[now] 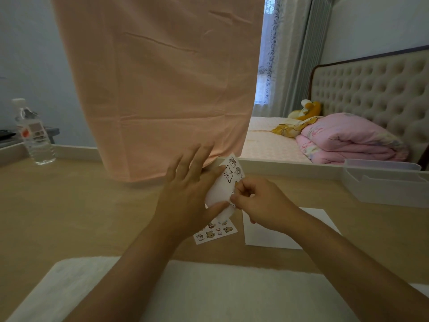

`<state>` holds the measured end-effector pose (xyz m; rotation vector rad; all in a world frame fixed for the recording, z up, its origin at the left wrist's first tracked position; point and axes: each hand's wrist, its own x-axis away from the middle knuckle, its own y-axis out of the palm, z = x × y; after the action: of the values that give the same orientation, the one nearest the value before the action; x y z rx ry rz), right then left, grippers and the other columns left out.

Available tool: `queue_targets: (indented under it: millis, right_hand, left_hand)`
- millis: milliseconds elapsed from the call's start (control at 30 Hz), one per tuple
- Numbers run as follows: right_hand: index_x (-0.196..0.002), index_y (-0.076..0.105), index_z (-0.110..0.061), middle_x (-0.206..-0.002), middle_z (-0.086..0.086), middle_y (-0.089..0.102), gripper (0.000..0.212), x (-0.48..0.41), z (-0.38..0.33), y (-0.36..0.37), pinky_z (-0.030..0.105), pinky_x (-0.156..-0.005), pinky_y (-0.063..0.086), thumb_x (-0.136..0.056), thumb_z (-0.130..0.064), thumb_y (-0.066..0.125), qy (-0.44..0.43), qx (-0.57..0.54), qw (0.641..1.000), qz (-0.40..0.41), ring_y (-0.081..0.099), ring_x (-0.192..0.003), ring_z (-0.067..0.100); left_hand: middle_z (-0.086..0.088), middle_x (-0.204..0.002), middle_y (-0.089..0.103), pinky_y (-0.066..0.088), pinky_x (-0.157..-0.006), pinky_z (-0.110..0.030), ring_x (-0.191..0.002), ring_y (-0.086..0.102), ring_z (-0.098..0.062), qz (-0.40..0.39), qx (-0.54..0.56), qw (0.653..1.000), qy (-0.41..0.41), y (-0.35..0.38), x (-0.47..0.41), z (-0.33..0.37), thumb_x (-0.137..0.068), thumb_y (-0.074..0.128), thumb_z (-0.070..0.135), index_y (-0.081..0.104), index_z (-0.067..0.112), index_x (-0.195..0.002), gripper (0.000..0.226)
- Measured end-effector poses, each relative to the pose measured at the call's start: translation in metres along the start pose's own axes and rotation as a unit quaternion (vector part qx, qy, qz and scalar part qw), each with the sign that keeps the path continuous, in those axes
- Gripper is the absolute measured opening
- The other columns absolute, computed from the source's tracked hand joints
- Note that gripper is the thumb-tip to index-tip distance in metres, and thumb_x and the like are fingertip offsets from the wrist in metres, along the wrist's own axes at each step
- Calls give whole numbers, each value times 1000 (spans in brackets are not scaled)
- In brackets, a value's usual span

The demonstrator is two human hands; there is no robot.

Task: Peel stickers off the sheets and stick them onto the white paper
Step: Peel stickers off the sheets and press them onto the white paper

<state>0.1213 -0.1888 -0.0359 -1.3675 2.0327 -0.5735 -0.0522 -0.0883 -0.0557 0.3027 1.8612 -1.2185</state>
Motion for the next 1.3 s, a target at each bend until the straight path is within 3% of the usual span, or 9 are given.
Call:
queue_targets:
  millis: [167,400,533,633,733,1000,1067,1167,1300]
  right_hand:
    - [-78,63,-18,-85,-2,68,17,-1,4,1,33,-66,54,-92,-26,68,-32,19,999,21,60,-66,11]
    - [-77,65,-23,-84,-9,67,15,-3,11,1,30,-66,56,-91,-28,70,-42,45,998,19,62,-69,5]
    - [-78,65,-24,-86,-7,68,16,-3,11,-2,24,-64,49,-92,-29,69,-33,54,998,2,62,-67,5]
    - [-80,67,-21,-84,-5,69,16,-3,12,-4,23,-61,50,-93,-30,69,0,47,998,-36,63,-64,7]
    - [-84,67,-12,-77,-6,67,23,-4,15,-5,24,-55,47,-94,-32,68,59,23,994,-84,60,-56,9]
    - [-86,67,-10,-66,0,57,19,-2,8,-12,25,-46,35,-98,-25,62,133,-98,975,-150,43,-47,12]
    - [-87,67,-10,-63,-1,54,19,-2,5,-14,25,-45,32,-97,-25,63,134,-102,974,-152,40,-46,12]
    - [-91,66,-8,-64,1,52,17,-1,2,-15,25,-46,30,-98,-23,61,143,-117,970,-156,38,-46,13]
    - [-93,65,-6,-66,4,53,18,-1,-1,-17,26,-47,32,-98,-22,59,147,-135,967,-159,40,-47,14]
  left_hand:
    - [0,-162,31,14,-123,-46,-151,25,-21,-51,14,999,-8,-2,0,0,-87,49,63,53,25,-144,69]
    - [5,-145,54,21,-121,-47,-139,44,-16,-64,51,997,1,3,2,-6,-80,59,66,67,26,-117,55]
    - [14,-125,64,27,-118,-38,-122,54,-9,-80,111,990,-17,9,5,-2,-80,57,68,61,31,-124,58]
    - [14,-121,63,34,-107,-32,-114,51,-9,-112,165,978,-52,12,6,-1,-77,60,66,59,33,-130,63]
    - [17,-117,64,33,-111,-38,-111,50,-8,-131,157,978,-45,18,8,-4,-76,59,67,65,36,-122,56]
    - [18,-115,67,24,-116,-43,-112,56,-10,-50,106,993,7,20,6,-6,-80,59,60,72,35,-101,35]
    - [17,-107,69,29,-110,-37,-104,58,-11,-40,107,993,27,19,4,-6,-81,65,53,72,33,-100,29]
    - [16,-95,69,37,-85,-29,-90,55,-10,-37,122,992,21,17,3,-3,-83,70,47,74,32,-103,25]
    - [14,-86,67,43,-66,-28,-80,52,-10,-40,179,983,-10,14,3,-1,-85,75,39,77,28,-95,15]
